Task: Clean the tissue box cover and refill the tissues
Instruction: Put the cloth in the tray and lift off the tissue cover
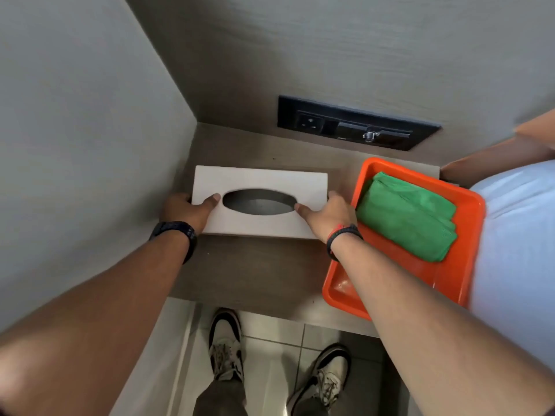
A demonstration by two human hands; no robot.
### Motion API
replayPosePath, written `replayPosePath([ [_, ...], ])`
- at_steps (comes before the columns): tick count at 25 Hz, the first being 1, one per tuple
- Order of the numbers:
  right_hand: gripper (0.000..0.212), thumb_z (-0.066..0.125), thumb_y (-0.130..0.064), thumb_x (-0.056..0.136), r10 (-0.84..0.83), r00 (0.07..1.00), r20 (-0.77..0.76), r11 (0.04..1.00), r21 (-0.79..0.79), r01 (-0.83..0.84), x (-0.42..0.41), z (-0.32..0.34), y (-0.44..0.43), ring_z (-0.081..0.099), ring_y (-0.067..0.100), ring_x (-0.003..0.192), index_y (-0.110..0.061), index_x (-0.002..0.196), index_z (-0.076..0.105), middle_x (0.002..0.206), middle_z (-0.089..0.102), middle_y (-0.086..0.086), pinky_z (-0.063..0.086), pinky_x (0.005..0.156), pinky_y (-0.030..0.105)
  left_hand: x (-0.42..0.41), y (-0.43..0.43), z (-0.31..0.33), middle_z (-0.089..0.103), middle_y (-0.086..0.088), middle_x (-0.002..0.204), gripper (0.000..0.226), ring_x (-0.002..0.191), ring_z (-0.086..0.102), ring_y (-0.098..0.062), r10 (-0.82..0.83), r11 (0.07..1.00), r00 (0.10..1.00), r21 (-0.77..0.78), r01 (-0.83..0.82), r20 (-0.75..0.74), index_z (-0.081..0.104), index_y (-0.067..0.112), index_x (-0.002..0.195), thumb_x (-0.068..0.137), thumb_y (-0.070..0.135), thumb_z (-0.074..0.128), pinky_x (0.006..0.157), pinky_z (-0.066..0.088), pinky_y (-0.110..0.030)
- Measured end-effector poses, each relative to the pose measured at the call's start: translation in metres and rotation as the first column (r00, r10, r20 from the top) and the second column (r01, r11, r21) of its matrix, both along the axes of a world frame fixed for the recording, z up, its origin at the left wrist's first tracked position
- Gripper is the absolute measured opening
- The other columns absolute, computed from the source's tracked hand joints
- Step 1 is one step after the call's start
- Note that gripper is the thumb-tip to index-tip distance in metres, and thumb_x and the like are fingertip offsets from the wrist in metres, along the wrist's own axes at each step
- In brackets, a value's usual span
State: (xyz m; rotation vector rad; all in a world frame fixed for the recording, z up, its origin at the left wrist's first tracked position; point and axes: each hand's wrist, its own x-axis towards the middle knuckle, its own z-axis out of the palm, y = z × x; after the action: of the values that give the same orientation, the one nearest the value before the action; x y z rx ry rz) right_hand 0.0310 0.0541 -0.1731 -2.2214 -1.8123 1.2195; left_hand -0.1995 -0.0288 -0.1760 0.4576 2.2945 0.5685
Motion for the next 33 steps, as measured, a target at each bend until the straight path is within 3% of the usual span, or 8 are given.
replayPosePath([
  [3, 0.052, 0.078, -0.046, 0.069, -0.103, 0.994, -0.028, 0.994, -0.035, 0.102, -0.003, -0.004, 0.003, 0.065, 0.030, 0.099, -0.012, 0.104, 0.064, 0.109, 0.070, 0.010, 0.050, 0.078, 0.031, -0.006, 0.000, -0.008, 0.067, -0.003, 0.095, 0.036, 0.070, 0.057, -0.015, 0.013, 0.997, 1.000, 0.081, -0.011, -0.021, 0.060, 0.021, 0.087, 0.069, 0.046, 0.078, 0.064, 0.042, -0.025],
  [8, 0.045, 0.080, -0.041, 0.062, -0.184, 0.982, -0.035, 0.981, -0.077, 0.181, -0.009, -0.004, 0.007, 0.062, 0.025, 0.083, -0.014, 0.093, 0.062, 0.100, 0.070, 0.006, 0.044, 0.066, 0.028, -0.005, 0.012, -0.009, 0.054, 0.006, 0.102, 0.079, 0.088, 0.055, -0.016, -0.017, 0.996, 0.999, 0.086, 0.014, 0.042, 0.048, 0.018, 0.117, 0.053, 0.039, 0.089, 0.070, 0.042, -0.027],
  [11, 0.036, 0.078, -0.043, 0.058, -0.187, 0.982, 0.011, 0.980, -0.067, 0.187, -0.014, -0.006, 0.007, 0.059, 0.024, 0.075, -0.019, 0.074, 0.057, 0.094, 0.069, 0.006, 0.039, 0.056, 0.025, 0.002, 0.023, -0.009, 0.055, 0.001, 0.102, 0.065, 0.093, 0.057, -0.022, -0.040, 0.999, 0.999, 0.032, 0.040, 0.004, 0.047, 0.015, 0.111, 0.059, 0.027, 0.084, 0.070, 0.043, -0.029],
  [17, 0.066, 0.075, -0.051, 0.059, -0.201, 0.972, 0.124, 0.977, -0.050, 0.208, -0.011, -0.013, 0.003, 0.063, 0.030, 0.094, -0.014, 0.111, 0.060, 0.112, 0.064, 0.012, 0.048, 0.070, 0.030, 0.016, 0.038, -0.009, 0.063, -0.011, 0.104, 0.052, 0.090, 0.059, -0.025, -0.172, 0.980, 0.981, -0.115, 0.161, -0.095, 0.058, 0.008, 0.108, 0.064, 0.029, 0.078, 0.069, 0.050, -0.031],
  [19, 0.071, 0.076, -0.055, 0.057, -0.220, 0.970, 0.105, 0.973, -0.052, 0.226, -0.010, -0.014, 0.004, 0.063, 0.030, 0.095, -0.015, 0.113, 0.058, 0.113, 0.063, 0.011, 0.048, 0.072, 0.031, 0.013, 0.040, -0.011, 0.063, -0.009, 0.105, 0.056, 0.093, 0.060, -0.027, -0.151, 0.983, 0.987, -0.118, 0.144, -0.057, 0.058, 0.009, 0.110, 0.062, 0.030, 0.078, 0.072, 0.052, -0.032],
  [23, 0.076, 0.078, -0.056, 0.054, -0.244, 0.968, 0.059, 0.964, -0.093, 0.249, -0.007, -0.010, 0.005, 0.062, 0.030, 0.097, -0.014, 0.114, 0.056, 0.113, 0.062, 0.010, 0.053, 0.079, 0.035, 0.006, 0.039, -0.012, 0.062, -0.004, 0.091, 0.038, 0.077, 0.057, -0.021, -0.097, 0.993, 0.995, -0.061, 0.098, 0.034, 0.055, 0.016, 0.084, 0.059, 0.028, 0.081, 0.062, 0.044, -0.027],
  [30, 0.063, 0.077, -0.045, 0.051, -0.254, 0.966, -0.052, 0.962, -0.115, 0.247, 0.000, -0.008, 0.007, 0.066, 0.023, 0.090, -0.019, 0.107, 0.062, 0.105, 0.068, 0.002, 0.056, 0.075, 0.034, 0.001, 0.039, -0.021, 0.061, 0.002, 0.090, 0.047, 0.082, 0.058, -0.020, -0.103, 0.994, 0.990, -0.020, 0.105, 0.099, 0.058, 0.019, 0.093, 0.055, 0.030, 0.082, 0.070, 0.048, -0.028],
  [33, 0.065, 0.079, -0.042, 0.050, -0.307, 0.947, -0.091, 0.946, -0.142, 0.292, 0.004, -0.007, 0.008, 0.065, 0.021, 0.090, -0.019, 0.107, 0.060, 0.103, 0.068, -0.001, 0.055, 0.078, 0.035, -0.001, 0.041, -0.017, 0.062, 0.006, 0.085, 0.041, 0.074, 0.059, -0.013, -0.081, 0.997, 0.985, -0.001, 0.082, 0.153, 0.060, 0.021, 0.085, 0.051, 0.030, 0.081, 0.059, 0.045, -0.023],
])
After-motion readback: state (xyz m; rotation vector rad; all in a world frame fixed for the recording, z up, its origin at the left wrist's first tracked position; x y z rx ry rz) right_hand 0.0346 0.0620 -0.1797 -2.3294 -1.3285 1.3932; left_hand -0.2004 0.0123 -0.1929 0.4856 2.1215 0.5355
